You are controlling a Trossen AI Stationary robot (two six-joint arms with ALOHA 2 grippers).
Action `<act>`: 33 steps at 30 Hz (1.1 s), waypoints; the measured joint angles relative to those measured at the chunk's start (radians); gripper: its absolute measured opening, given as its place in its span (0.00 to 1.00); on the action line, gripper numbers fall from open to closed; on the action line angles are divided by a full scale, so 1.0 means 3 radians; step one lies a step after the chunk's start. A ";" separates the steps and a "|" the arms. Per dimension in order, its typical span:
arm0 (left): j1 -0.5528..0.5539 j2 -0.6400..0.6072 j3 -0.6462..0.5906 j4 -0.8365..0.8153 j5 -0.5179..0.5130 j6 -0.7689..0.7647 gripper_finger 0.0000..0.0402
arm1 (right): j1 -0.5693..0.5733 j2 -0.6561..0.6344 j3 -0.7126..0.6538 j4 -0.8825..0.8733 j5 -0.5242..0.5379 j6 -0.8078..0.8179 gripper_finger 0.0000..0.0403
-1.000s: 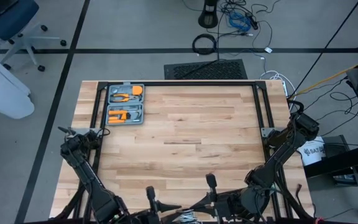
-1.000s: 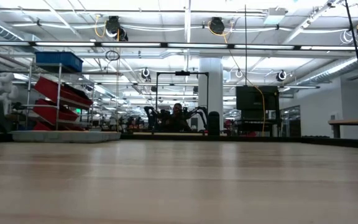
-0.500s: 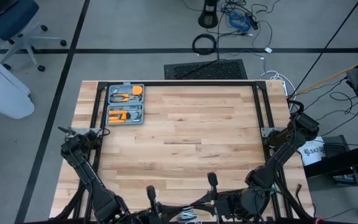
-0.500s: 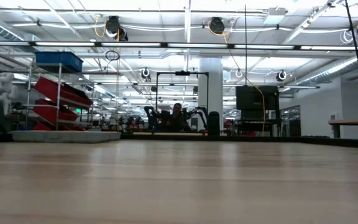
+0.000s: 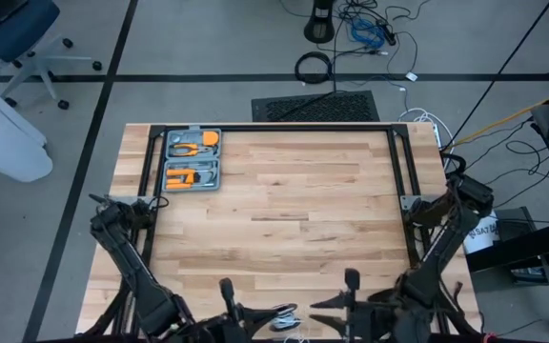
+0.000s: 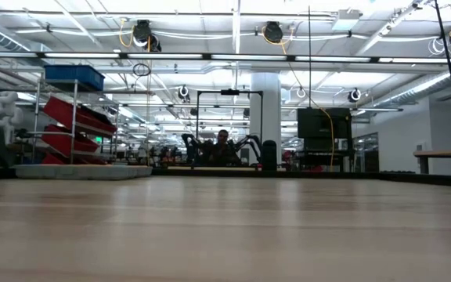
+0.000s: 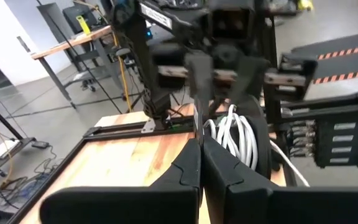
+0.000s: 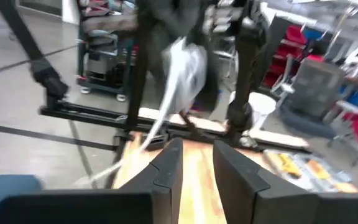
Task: Coil cords
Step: Coil the white wire on the spool
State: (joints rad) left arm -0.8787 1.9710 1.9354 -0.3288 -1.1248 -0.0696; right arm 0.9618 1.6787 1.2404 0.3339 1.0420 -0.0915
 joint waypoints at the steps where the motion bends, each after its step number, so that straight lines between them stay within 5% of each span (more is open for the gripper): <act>1: 0.0000 -0.0036 0.0000 -0.0020 0.0000 -0.0001 0.00 | 0.0034 0.0008 0.0000 -0.0039 0.0001 0.0104 0.19; 11: 0.0199 -0.0333 0.0001 -0.0067 -0.0077 0.0253 0.00 | 0.0141 0.0645 0.0001 -0.0057 -0.0026 0.0860 0.19; 18: 0.0334 -0.0411 0.0003 -0.0088 0.0034 0.0353 0.00 | 0.0020 0.1278 0.0001 0.0677 -0.0138 0.0861 0.26; 24: 0.0334 -0.0414 0.0003 -0.0096 0.0037 0.0341 0.00 | -0.0125 0.1445 0.0001 0.1031 0.0727 0.0533 0.40; 33: 0.0306 -0.0414 0.0003 -0.0217 0.0038 0.0208 0.00 | -0.0129 0.1480 0.0000 0.1080 0.0895 0.0448 0.43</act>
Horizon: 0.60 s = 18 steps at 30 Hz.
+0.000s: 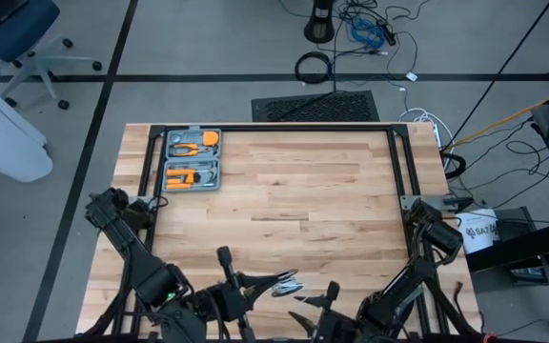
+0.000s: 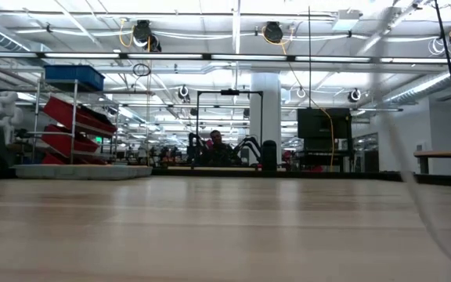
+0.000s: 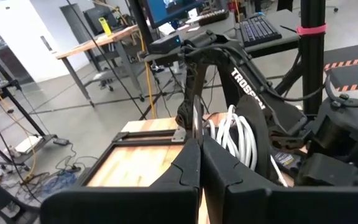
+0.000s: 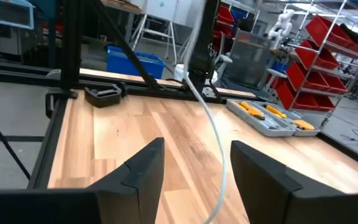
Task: Coil cords
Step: Coil the white wire on the spool
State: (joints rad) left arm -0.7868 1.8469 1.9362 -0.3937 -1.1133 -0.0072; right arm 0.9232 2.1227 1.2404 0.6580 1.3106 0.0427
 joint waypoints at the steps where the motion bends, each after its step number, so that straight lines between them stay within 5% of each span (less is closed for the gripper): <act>1: -0.0002 0.0000 0.0000 -0.0031 0.0002 -0.0034 0.00 | 0.0000 0.0000 0.0000 0.0000 -0.0001 -0.0029 0.42; 18: -0.0026 0.0000 0.0000 -0.0028 0.0011 -0.0048 0.00 | -0.0131 0.0000 0.0000 -0.0148 0.0175 -0.0113 0.26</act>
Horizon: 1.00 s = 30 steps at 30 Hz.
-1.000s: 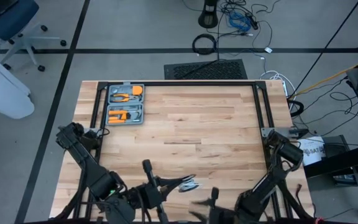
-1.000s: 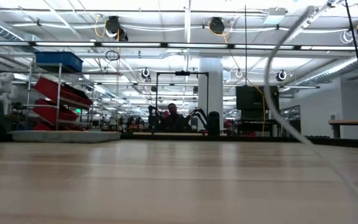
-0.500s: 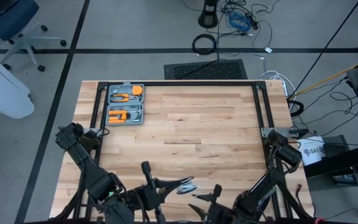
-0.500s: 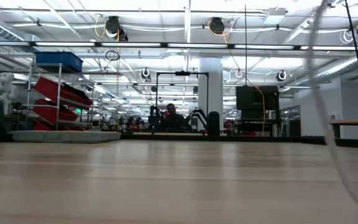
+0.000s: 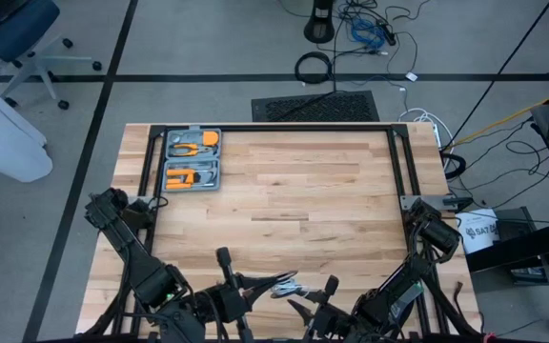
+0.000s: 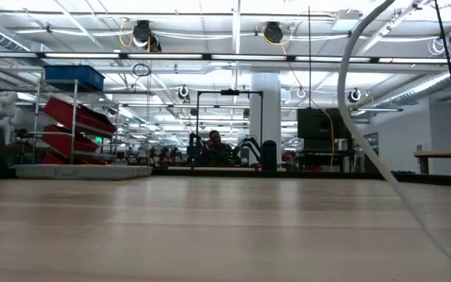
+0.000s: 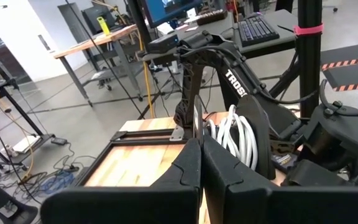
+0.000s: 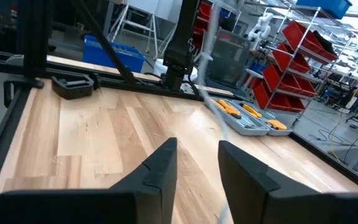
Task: Coil cords
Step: Coil the white wire on the spool
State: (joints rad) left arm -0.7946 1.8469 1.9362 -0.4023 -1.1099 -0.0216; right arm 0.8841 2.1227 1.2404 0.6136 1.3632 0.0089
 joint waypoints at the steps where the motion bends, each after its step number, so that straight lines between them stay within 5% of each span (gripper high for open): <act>1: -0.0001 0.0000 0.0000 -0.0001 0.0000 0.0000 0.00 | 0.0000 0.0000 0.0000 -0.0006 0.0000 -0.0001 0.25; 16: -0.0015 0.0000 0.0000 0.0009 0.0031 -0.0009 0.00 | -0.0095 0.0005 0.0000 -0.0117 -0.0184 -0.0138 0.37; 30: -0.0015 0.0000 0.0000 -0.0001 0.0035 -0.0076 0.00 | -0.0181 0.0006 0.0000 -0.0119 -0.0364 -0.0012 0.01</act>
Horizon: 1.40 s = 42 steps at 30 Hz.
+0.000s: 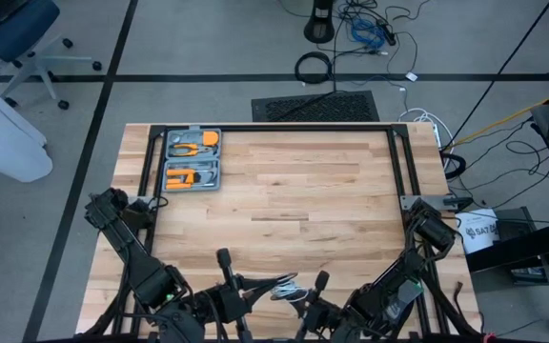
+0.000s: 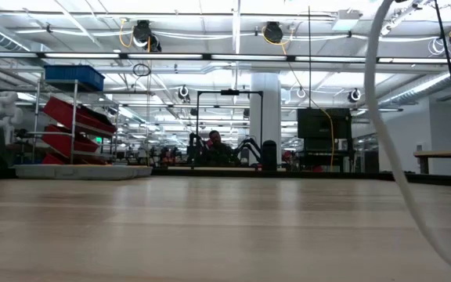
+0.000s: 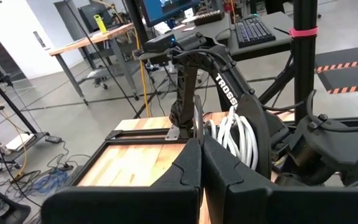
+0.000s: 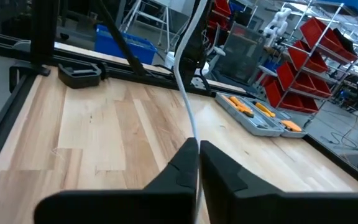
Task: Coil cords
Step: Coil the white wire on the spool
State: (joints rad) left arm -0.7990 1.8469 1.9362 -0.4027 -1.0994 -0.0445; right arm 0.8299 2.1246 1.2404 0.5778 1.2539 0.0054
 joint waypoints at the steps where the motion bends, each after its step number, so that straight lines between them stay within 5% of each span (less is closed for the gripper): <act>1: 0.0000 0.0000 0.0000 -0.0002 0.0001 -0.0002 0.00 | 0.0001 0.0000 0.0000 0.0004 -0.0006 0.0003 0.02; 13: 0.0000 0.0014 0.0000 0.0002 -0.0001 -0.0006 0.00 | 0.0076 0.0003 -0.0001 0.1118 -0.0017 -0.0730 0.34; 16: 0.0000 0.0032 -0.0002 -0.0005 0.0001 -0.0007 0.00 | 0.0028 0.0003 -0.0001 0.1302 -0.0254 -0.0822 0.37; 19: 0.0013 0.0055 -0.0003 0.0001 0.0001 -0.0007 0.00 | -0.0028 0.0003 -0.0001 0.1430 -0.0462 -0.0837 0.35; 37: 0.0023 0.0079 -0.0003 0.0005 -0.0001 -0.0010 0.00 | -0.0063 0.0003 -0.0001 0.1556 -0.0411 -0.0822 0.02; 42: 0.0023 0.0102 -0.0003 0.0021 -0.0006 -0.0036 0.00 | -0.0062 0.0003 -0.0001 0.1576 -0.0400 -0.0695 0.00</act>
State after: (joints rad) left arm -0.7921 1.8774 1.9354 -0.3964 -1.1013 -0.0554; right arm 0.8112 2.1254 1.2400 1.0508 1.1339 -0.2031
